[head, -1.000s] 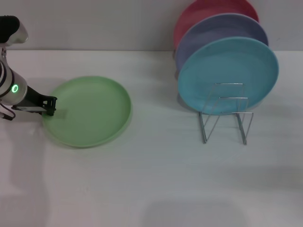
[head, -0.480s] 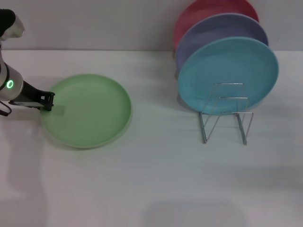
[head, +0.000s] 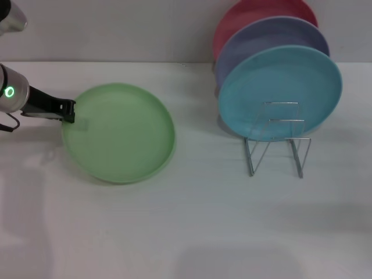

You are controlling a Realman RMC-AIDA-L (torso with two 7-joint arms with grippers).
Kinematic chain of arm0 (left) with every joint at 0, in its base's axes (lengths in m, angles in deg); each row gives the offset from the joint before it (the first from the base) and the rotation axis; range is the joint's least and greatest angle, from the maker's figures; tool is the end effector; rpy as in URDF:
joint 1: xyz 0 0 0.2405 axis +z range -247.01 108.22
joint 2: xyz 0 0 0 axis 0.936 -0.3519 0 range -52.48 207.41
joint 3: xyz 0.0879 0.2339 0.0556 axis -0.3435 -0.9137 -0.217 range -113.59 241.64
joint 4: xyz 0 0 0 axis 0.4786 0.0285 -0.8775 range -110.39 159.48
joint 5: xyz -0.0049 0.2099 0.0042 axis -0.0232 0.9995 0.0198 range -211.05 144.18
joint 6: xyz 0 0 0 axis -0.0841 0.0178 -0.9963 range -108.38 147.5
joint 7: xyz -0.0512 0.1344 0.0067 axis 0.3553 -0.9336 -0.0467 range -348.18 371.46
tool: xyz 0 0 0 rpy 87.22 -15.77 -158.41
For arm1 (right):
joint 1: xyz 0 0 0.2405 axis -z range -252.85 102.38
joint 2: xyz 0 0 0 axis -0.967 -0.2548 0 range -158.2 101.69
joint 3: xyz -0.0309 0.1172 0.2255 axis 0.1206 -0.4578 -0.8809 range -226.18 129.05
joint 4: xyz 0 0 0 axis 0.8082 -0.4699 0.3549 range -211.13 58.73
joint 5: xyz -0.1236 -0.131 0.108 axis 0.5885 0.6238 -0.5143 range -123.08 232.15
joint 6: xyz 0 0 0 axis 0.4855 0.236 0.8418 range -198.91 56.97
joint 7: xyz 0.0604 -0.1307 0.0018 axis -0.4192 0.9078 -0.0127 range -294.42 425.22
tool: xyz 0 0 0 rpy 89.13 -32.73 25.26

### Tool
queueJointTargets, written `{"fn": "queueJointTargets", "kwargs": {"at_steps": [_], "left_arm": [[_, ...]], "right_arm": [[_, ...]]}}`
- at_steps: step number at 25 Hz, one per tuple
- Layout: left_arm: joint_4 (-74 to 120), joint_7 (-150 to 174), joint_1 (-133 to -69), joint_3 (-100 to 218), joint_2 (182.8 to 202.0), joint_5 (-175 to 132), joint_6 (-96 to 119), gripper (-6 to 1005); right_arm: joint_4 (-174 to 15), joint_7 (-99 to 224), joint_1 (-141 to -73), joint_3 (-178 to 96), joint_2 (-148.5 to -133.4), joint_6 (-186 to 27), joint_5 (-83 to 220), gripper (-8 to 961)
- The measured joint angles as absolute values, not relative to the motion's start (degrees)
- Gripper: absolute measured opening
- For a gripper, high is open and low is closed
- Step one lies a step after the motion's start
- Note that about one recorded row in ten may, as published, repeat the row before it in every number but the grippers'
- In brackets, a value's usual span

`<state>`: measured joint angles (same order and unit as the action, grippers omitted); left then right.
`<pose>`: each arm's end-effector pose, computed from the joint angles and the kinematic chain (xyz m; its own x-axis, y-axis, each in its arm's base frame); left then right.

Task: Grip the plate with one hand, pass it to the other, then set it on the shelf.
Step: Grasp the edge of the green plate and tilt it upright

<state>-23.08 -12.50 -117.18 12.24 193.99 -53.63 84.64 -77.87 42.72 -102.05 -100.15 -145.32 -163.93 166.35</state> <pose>-0.2401 0.4435 0.0375 0.4383 0.8587 0.2657 0.7864 -0.2231 -0.5761 0.3419 0.3075 0.0980 0.5257 0.5029 -0.6861 -0.8209 0.0885 -0.5641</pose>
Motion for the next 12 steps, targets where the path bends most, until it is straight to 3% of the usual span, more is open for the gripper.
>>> {"fn": "queueJointTargets", "kwargs": {"at_steps": [12], "left_arm": [[-31.36,-16.96,-111.22,13.16,194.45,-61.67,82.18,44]], "right_arm": [[-77.87,42.72,-101.7,-100.17,-145.54,-164.3,166.23,683]]}}
